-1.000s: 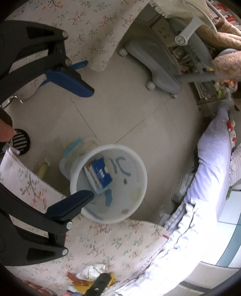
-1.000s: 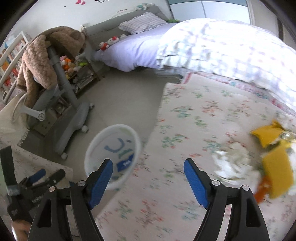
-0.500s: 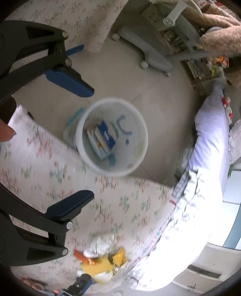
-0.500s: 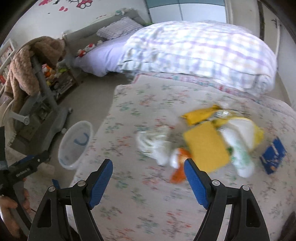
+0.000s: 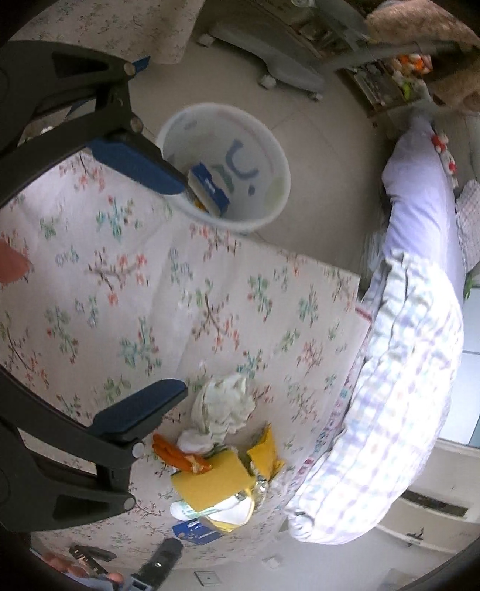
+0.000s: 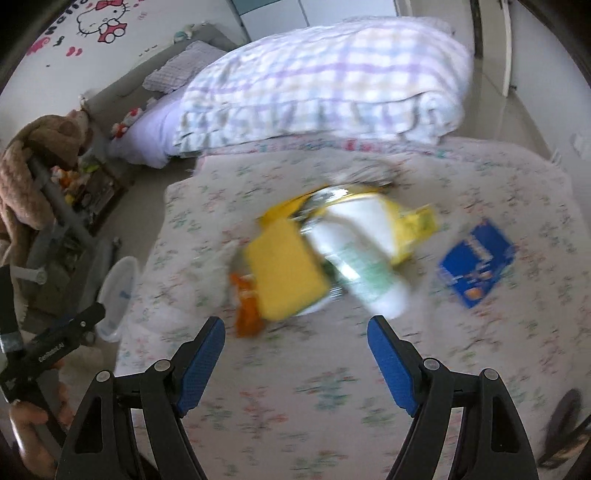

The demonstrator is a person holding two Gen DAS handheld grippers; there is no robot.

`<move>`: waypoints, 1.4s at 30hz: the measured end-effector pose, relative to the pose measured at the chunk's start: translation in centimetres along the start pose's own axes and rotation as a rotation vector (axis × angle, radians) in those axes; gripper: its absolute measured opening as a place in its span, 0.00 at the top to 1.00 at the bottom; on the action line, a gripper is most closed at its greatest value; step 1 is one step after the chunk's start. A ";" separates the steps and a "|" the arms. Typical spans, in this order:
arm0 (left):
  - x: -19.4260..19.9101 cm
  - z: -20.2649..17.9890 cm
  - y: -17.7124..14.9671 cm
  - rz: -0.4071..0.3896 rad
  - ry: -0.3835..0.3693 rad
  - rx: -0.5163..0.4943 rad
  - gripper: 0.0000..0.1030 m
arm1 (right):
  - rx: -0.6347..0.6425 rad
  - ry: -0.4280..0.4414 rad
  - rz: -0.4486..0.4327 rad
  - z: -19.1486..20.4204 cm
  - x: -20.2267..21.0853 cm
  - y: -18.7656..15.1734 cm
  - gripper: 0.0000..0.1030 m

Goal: Collect trash
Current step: 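Grasp the white tissue with the left tool while the right tool grasps another blue box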

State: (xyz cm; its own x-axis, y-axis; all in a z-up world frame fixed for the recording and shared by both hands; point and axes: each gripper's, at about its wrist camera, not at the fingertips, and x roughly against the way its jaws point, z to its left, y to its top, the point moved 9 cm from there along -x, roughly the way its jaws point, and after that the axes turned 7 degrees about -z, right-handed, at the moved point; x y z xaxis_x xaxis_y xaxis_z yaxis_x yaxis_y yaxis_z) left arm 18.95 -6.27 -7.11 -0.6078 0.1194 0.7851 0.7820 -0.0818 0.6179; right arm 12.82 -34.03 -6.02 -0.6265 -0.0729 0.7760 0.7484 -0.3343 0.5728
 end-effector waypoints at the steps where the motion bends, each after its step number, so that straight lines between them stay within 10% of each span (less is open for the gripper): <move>1: -0.4 -0.7 0.0 0.006 -0.002 -0.009 0.03 | -0.004 -0.012 -0.002 -0.8 0.1 0.3 0.21; 15: -6.3 -8.6 0.4 0.084 -0.111 0.039 0.05 | -0.162 -0.126 0.020 -11.1 -0.7 3.1 0.21; 29: -9.5 -11.1 0.7 0.106 -0.210 0.130 0.45 | -0.351 -0.216 0.105 -17.9 -5.6 1.6 0.21; 42: -8.9 -11.4 1.1 0.074 -0.143 0.072 0.65 | -0.371 -0.323 0.081 -18.1 -9.0 2.6 0.19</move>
State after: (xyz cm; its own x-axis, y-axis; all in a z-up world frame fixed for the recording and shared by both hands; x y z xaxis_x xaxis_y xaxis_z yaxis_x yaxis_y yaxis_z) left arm 23.59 -18.73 -12.93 -0.5266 0.2554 0.8109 0.8349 -0.0246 0.5499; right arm 16.41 -51.28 -16.28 -0.4260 0.1622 0.8901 0.6274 -0.6558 0.4198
